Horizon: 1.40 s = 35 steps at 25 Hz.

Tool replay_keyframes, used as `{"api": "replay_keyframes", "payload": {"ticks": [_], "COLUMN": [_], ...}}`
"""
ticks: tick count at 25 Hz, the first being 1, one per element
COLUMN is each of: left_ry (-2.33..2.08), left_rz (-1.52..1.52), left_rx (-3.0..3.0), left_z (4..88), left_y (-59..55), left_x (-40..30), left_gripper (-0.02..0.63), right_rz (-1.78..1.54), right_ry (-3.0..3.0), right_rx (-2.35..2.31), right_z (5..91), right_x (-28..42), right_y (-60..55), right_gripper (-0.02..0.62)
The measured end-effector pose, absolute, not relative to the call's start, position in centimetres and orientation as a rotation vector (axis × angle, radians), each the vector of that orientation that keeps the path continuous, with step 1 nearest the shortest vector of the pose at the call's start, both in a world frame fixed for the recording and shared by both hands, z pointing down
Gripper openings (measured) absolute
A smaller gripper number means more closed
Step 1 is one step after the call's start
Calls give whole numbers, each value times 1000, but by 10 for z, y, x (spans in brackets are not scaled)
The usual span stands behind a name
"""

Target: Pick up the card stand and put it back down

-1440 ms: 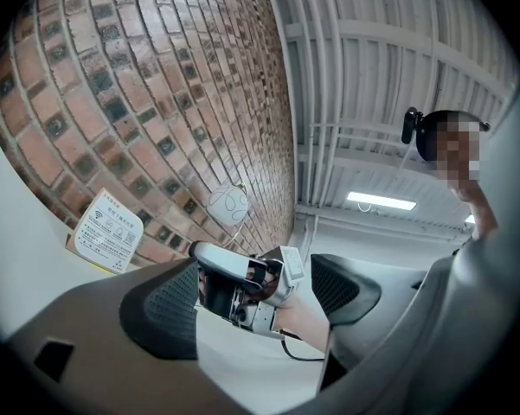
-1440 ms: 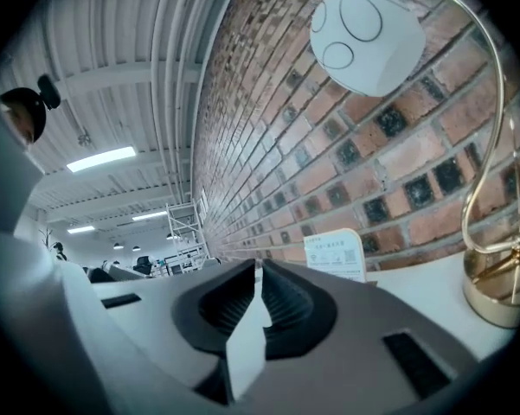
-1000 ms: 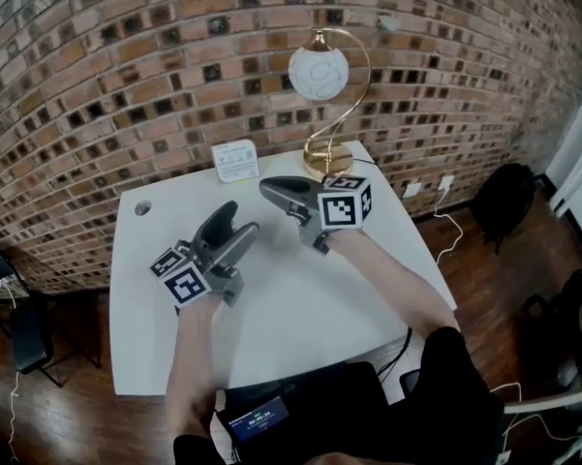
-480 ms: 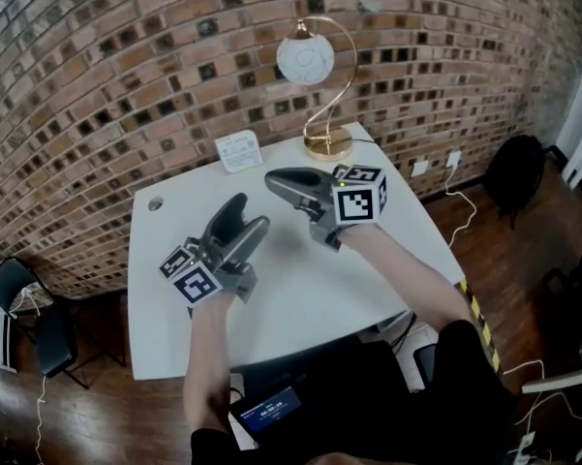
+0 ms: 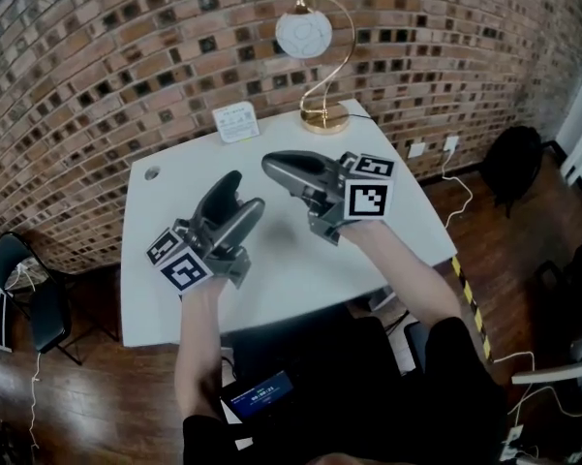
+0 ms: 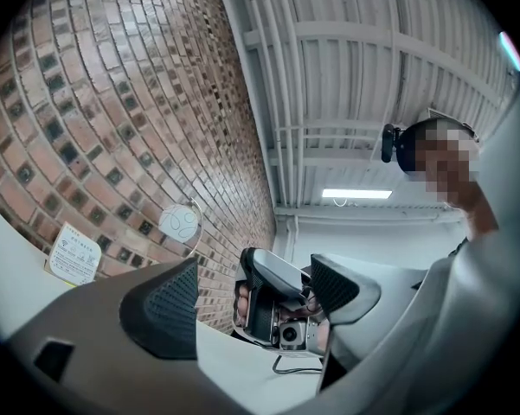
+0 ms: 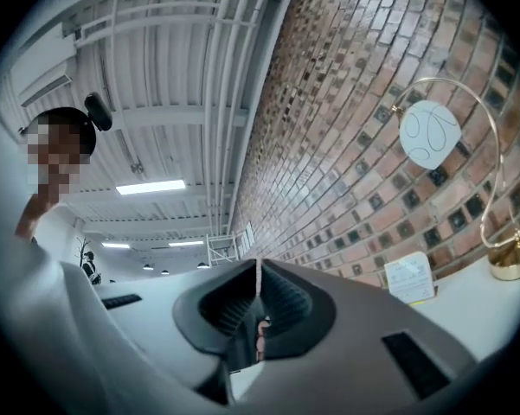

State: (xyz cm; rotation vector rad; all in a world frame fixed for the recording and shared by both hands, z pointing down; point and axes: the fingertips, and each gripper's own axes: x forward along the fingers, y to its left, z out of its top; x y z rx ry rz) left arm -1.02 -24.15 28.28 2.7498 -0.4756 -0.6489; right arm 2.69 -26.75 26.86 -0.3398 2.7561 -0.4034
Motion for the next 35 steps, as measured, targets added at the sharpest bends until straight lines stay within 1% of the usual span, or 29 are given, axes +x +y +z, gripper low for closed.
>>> {"api": "replay_keyframes", "payload": {"ticks": [5,10,25,29,35], "left_ry": [-468,-450,-406,-419,-456], "left_rz": [-653,-670,-755,-816,-810], "left_rx": [2772,2793,2863,2878,2913], "left_z": [276,263,255,250,257], "left_y": [-219,-207,-126,-102,-80], "left_x": [-6,-1,-5,-6,0], "left_gripper": [400,400,400,400,400], "right_rz": [-357,-236,-107,-4,69], "right_ry": [2744,2764,2722,2720,2718], "right_rx": [-313,-326,-139,-116,-105], "right_z": [258,240,248,245,253], "right_x": [36,45,37,36,41], "right_y": [-240,-224,-128,-98,-73], "right_gripper": [32,32,31,28,26]}}
